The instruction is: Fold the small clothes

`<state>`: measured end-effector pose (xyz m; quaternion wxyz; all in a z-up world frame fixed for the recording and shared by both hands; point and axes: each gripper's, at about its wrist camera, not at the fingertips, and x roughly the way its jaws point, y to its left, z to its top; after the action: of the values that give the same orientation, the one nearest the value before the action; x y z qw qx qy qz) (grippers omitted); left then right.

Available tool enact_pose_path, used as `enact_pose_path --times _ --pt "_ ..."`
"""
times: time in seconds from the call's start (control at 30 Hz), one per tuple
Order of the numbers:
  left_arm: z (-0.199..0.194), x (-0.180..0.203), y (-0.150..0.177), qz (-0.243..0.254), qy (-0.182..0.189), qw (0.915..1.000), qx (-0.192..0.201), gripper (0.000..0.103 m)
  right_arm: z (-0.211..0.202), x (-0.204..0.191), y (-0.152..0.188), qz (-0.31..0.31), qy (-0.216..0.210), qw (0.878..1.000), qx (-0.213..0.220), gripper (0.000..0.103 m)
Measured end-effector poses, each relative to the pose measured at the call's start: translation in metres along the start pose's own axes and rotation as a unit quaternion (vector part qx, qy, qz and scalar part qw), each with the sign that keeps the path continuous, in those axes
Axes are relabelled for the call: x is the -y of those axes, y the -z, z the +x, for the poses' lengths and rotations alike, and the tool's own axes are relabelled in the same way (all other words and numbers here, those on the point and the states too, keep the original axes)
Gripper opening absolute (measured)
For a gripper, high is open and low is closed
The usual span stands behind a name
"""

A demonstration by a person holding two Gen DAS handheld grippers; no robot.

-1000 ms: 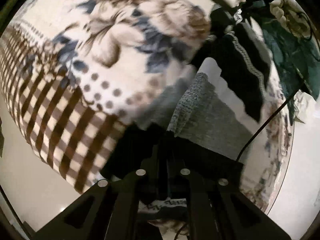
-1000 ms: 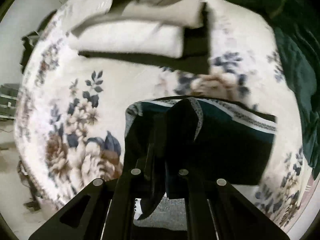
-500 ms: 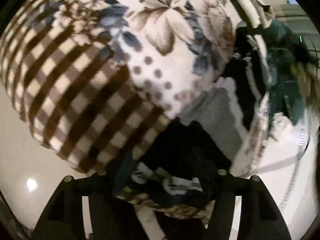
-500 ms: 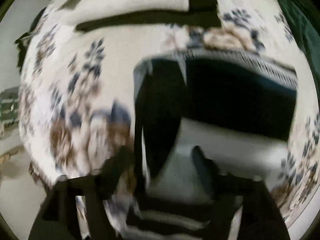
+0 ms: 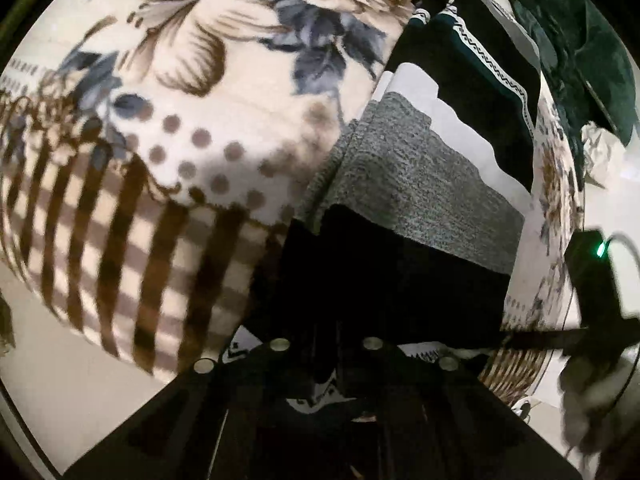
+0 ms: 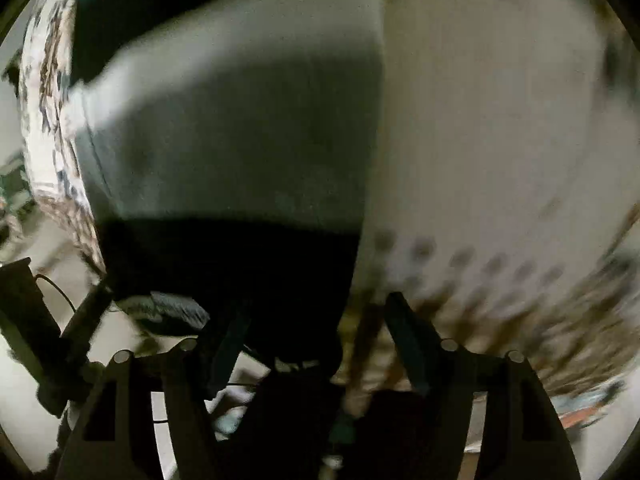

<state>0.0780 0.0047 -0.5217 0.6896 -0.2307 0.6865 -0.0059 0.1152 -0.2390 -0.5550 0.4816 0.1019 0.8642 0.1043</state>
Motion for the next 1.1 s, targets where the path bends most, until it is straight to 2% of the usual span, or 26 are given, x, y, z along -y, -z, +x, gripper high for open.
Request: enact_pose_path --times 0.03,0.07,0.1,0.17,0.2,0.27,0.33,0.43,0.5,0.63,0.67,0.7,0.8,0.9,0.93,0.97,1.03,1.07,1.1 --pt "0.002 0.002 -0.001 0.004 -0.007 1.0000 -0.003 0.005 0.009 0.002 0.008 -0.006 -0.006 1.000 -0.002 0.048" --pt "0.003 0.005 -0.002 0.009 -0.015 0.9998 -0.006 0.005 0.016 0.002 0.017 -0.018 -0.002 1.000 -0.005 0.044" --pt "0.004 0.005 -0.003 0.010 -0.020 0.9997 -0.008 0.005 0.023 0.003 0.025 -0.022 0.005 1.000 -0.010 0.044" --pt "0.009 0.012 -0.006 0.010 -0.027 0.9995 -0.012 0.005 0.041 0.008 0.042 -0.022 0.000 0.999 -0.043 0.037" --pt "0.009 0.012 -0.006 0.009 -0.029 0.9995 -0.012 0.006 0.052 0.014 0.054 -0.019 -0.009 0.998 -0.066 0.036" --pt "0.007 0.009 -0.004 0.007 -0.030 0.9994 -0.015 0.006 0.055 0.023 0.073 -0.012 -0.036 0.996 -0.078 0.036" --pt "0.006 0.013 -0.004 0.005 -0.031 0.9995 -0.009 0.006 0.035 0.035 0.083 0.004 -0.077 0.996 -0.043 0.037" --pt "0.006 0.005 -0.001 -0.003 -0.016 0.9998 -0.007 0.006 -0.014 0.060 0.092 0.035 -0.138 0.988 0.052 0.038" --pt "0.006 -0.005 0.002 -0.009 -0.001 0.9999 -0.006 0.007 -0.028 0.075 0.092 0.059 -0.168 0.981 0.080 0.041" --pt "0.007 -0.012 0.001 -0.010 0.011 0.9998 -0.010 0.007 -0.007 0.089 0.088 0.098 -0.218 0.969 0.058 0.040" --pt "0.006 -0.014 0.000 -0.007 0.015 0.9998 -0.012 0.007 -0.006 0.090 0.086 0.099 -0.213 0.970 0.065 0.026" --pt "0.004 -0.015 -0.001 -0.001 0.018 0.9997 -0.015 0.007 -0.006 0.079 0.079 0.102 -0.202 0.971 0.072 0.007" --pt "0.000 -0.020 -0.002 0.033 0.029 0.9988 -0.021 0.007 0.000 0.077 0.101 0.126 -0.164 0.974 0.098 0.006" --pt "-0.004 -0.022 -0.003 0.051 0.030 0.9979 -0.027 0.007 -0.007 0.073 0.117 0.133 -0.151 0.971 0.129 0.005" --pt "-0.004 -0.023 -0.004 0.050 0.033 0.9978 -0.027 0.006 -0.009 0.074 0.123 0.147 -0.170 0.966 0.130 0.005" --pt "-0.006 -0.026 -0.007 0.048 0.040 0.9977 -0.026 0.006 -0.012 0.074 0.129 0.161 -0.208 0.956 0.130 0.005" --pt "-0.010 -0.037 -0.009 0.037 0.054 0.9975 -0.026 0.006 -0.027 0.078 0.135 0.152 -0.256 0.946 0.130 0.005" --pt "-0.011 -0.043 -0.010 0.028 0.062 0.9973 -0.027 0.006 -0.030 0.076 0.137 0.145 -0.255 0.948 0.126 0.005" --pt "-0.010 -0.049 -0.010 0.022 0.071 0.9967 -0.032 0.007 -0.028 0.075 0.139 0.142 -0.226 0.956 0.121 0.005"
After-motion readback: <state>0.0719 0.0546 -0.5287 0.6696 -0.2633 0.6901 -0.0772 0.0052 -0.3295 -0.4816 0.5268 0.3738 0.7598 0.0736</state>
